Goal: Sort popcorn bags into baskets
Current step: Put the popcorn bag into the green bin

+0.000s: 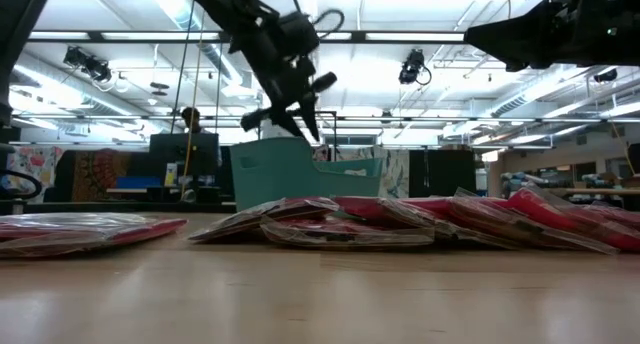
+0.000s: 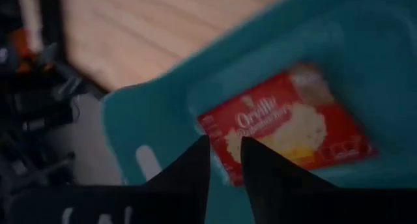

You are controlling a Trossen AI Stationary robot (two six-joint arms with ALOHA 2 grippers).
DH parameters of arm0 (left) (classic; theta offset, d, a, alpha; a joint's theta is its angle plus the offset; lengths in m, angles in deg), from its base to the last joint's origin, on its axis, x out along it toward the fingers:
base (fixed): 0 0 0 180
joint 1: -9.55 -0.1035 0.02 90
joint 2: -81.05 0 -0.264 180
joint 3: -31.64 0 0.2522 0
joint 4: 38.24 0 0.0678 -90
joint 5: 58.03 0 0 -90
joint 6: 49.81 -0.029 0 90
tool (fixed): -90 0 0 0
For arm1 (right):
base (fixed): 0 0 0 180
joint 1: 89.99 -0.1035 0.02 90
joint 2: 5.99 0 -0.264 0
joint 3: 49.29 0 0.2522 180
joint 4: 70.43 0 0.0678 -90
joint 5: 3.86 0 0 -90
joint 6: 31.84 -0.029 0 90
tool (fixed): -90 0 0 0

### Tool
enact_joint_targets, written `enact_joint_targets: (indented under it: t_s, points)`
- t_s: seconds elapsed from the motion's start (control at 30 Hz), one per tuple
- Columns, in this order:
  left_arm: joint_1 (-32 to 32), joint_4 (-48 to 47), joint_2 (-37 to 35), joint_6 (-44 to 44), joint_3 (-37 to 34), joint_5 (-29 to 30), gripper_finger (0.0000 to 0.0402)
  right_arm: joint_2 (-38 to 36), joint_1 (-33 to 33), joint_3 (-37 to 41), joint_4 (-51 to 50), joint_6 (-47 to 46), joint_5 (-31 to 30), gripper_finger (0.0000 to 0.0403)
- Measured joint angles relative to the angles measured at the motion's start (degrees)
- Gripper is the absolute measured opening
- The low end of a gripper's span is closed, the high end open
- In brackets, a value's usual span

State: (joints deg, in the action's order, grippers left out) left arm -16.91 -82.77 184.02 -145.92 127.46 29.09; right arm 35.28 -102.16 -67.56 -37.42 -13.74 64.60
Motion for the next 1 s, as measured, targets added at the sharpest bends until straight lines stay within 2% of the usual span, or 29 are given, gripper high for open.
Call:
enact_joint_targets:
  t_s: [0.17, 0.47, 0.53, 0.67, 0.77, 0.83, 1.0]
  points:
    - [1.91, 0.38, -3.94, 21.5, 0.04, -7.87, 0.0088, -0.01, 1.36, 0.0, 0.35, 0.82, -0.83, 0.0078]
    - [12.26, -1.53, -6.01, 74.14, 0.07, -9.15, 0.0083, -0.08, 5.3, -0.01, 1.89, 3.35, -1.51, 0.0078]
    - [15.03, -4.44, -6.05, 82.82, 0.09, -10.09, 0.0083, -0.22, 6.16, -0.08, 2.24, 3.95, -1.48, 0.0078]
    - [21.16, -11.63, -6.05, 91.9, 0.07, -12.02, 0.0083, -0.28, 7.24, -1.21, 2.27, 4.61, -1.46, 0.0078]
    - [26.25, -15.3, -6.01, 95.61, 0.02, -10.61, 0.0082, -0.31, 7.64, -1.92, 2.25, 5.35, -1.44, 0.0078]
    - [29.84, -15.92, -5.64, 97.77, 0.04, -7.07, 0.0082, -0.31, 7.89, -2.14, 2.24, 6.04, -0.99, 0.0078]
    - [38.68, -16.07, -4.31, 102.13, 0.0, 8.18, 0.0083, -0.31, 9.46, -2.92, 2.34, 6.53, 0.83, 0.0078]
